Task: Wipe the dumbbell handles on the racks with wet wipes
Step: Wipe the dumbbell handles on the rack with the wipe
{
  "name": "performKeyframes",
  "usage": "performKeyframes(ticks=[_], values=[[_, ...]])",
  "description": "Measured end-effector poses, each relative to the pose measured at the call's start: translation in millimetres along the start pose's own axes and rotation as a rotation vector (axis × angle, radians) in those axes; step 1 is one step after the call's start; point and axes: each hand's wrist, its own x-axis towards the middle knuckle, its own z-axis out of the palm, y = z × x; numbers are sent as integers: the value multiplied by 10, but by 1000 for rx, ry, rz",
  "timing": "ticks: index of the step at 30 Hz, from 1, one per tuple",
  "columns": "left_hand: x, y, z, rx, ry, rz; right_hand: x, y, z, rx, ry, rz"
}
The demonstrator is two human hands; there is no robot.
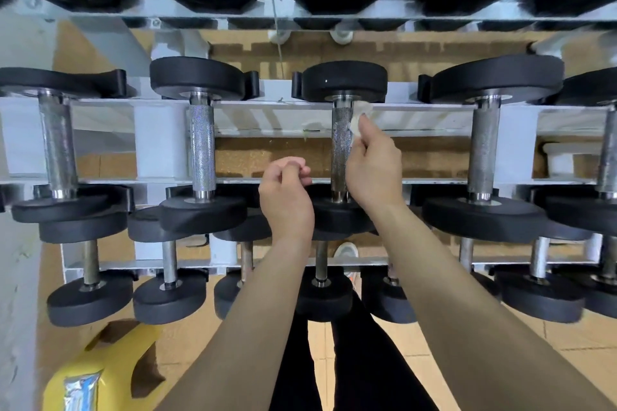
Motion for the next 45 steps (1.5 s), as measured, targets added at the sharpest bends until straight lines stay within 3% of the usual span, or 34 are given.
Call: performKeyframes(ticks=[4, 7, 12, 14, 20, 25, 28, 30, 32, 35, 37, 39, 41, 44, 45], values=[[-90, -38, 85, 43, -16, 242, -230, 144, -185, -295, -175, -93], [-39, -70, 146, 55, -29, 250, -134, 71, -316, -308, -270, -70], [16, -126, 162, 61, -37, 186, 354, -93, -198, 30, -13, -54], [19, -134, 167, 80, -34, 209, 325, -43, -151, -25, 1, -76], [39, -142, 182, 127, -62, 220, -13, 324, -367, -297, -394, -108], [-7, -39, 57, 282, -256, 397, 75, 51, -495, 157, -95, -41], [2, 227, -49, 99, -533, 209, -211, -5, -412, 438, -270, -17], [20, 355, -136, 134, -647, 223, -351, 12, -342, 502, -340, 29], [33, 393, -177, 239, -633, 292, -390, 25, -302, 428, -241, 46], [146, 359, -113, 207, -406, 297, -375, 56, -198, 271, 99, 20], [271, 304, 3, 200, -184, 245, -393, 56, -70, 308, 228, 36], [391, 253, 154, 182, -76, 120, -413, 59, 90, 316, 296, 117], [487, 222, 334, 109, -110, -14, -417, 74, 189, 254, 383, 137], [519, 261, 533, 414, -313, 29, -395, 110, 204, 190, 413, 109], [502, 267, 547, 393, -336, 43, -382, 130, 194, 172, 403, 108]])
